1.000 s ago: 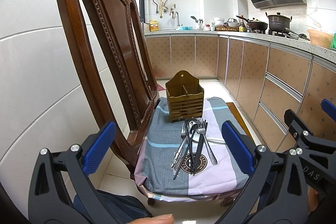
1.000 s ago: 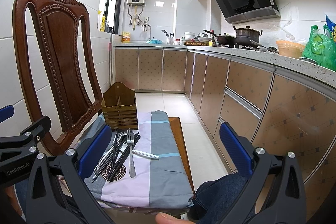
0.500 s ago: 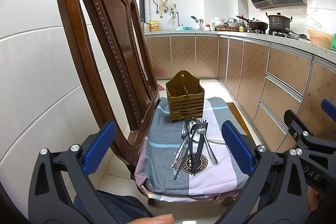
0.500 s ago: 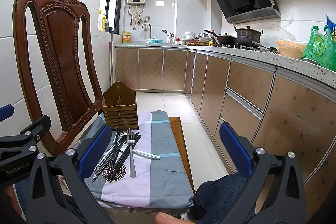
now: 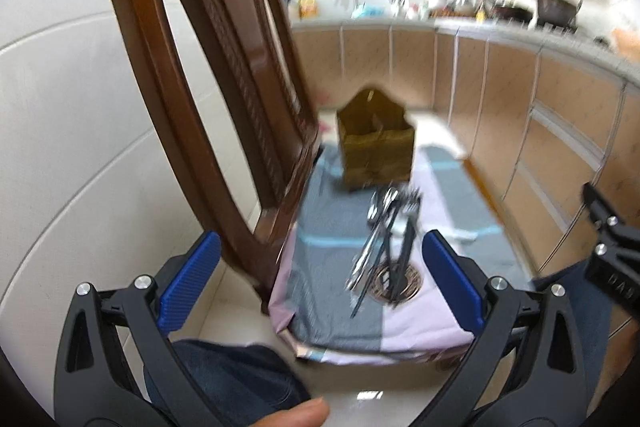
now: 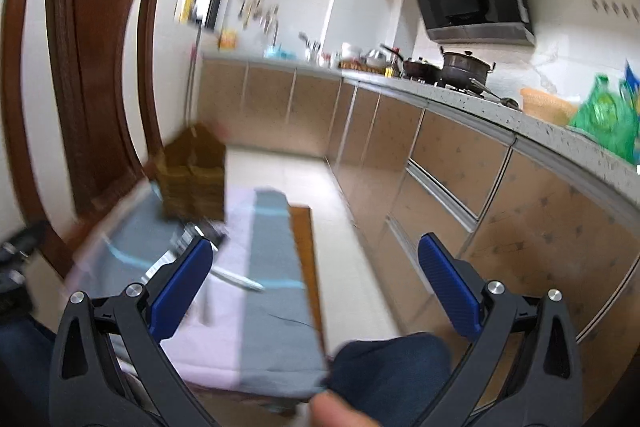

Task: Organize utensils
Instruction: 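Move both tools down toward the utensil pile beside the wooden caddy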

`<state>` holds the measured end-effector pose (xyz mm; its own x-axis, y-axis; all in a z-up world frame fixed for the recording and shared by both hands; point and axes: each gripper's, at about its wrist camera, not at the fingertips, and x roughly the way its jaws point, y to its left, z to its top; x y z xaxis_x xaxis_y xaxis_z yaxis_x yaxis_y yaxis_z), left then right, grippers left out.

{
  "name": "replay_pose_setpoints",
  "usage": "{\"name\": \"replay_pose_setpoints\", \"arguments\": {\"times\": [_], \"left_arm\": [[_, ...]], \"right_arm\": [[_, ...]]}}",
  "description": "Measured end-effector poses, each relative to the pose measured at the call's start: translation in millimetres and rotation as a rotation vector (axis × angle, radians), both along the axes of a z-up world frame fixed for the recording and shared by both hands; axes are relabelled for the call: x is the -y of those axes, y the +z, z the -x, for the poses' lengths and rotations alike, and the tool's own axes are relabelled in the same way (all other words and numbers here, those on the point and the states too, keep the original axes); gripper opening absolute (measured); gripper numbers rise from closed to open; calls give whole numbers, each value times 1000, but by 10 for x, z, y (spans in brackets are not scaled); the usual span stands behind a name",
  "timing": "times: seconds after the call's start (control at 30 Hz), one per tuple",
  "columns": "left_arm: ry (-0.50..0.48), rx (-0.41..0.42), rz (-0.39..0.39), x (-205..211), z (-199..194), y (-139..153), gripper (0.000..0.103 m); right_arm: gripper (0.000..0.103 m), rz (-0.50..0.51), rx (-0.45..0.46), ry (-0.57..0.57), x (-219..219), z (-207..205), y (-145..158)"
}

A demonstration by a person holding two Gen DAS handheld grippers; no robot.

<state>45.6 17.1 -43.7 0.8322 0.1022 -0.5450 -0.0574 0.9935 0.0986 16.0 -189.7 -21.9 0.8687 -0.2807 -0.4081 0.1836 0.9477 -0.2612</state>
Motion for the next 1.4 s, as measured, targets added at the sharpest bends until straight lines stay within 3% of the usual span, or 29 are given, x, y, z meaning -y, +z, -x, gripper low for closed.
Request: {"name": "replay_pose_setpoints", "arguments": {"times": [0.17,0.23,0.33,0.4,0.53,0.63,0.67,0.77,0.93,1.0,1.03,1.1,1.2,1.27,1.4], "left_arm": [[25,-136,-17,-14,-385,-425,100],[21,-176,2,-42,-543,-580,99],[15,-218,21,-41,-753,-733,81],[0,-255,42,-47,-968,-840,68],[-50,-312,85,30,-1427,-951,55],[-119,-329,63,203,-1917,-983,56],[-143,-344,54,268,-2119,-1023,60],[-199,-407,73,393,-2561,-1190,63],[-205,-477,105,471,-3099,-1476,63],[-202,-510,173,432,-3220,-1564,57],[-215,-526,246,391,-3264,-1604,53],[-228,-540,309,356,-3287,-1608,31],[-227,-524,266,383,-3194,-1536,9],[-230,-518,261,379,-3088,-1489,3],[-230,-460,256,306,-2869,-1303,2]], "right_arm": [[100,7,-196,11,121,-428,-517],[90,-7,-273,3,159,-592,-752],[67,-26,-341,-7,221,-804,-980],[58,-42,-367,0,248,-949,-1072],[46,-113,-400,38,308,-1344,-1137],[46,-132,-447,82,264,-1722,-1154],[46,-122,-458,91,230,-1830,-1166],[46,-108,-457,106,161,-2039,-1168],[46,-107,-484,115,163,-2229,-1283],[46,-111,-503,109,187,-2296,-1349],[46,-115,-508,104,197,-2328,-1385],[46,-125,-517,92,227,-2367,-1432],[46,-136,-526,81,252,-2414,-1463],[46,-148,-528,84,238,-2446,-1463],[46,-170,-516,111,137,-2506,-1406]]}}
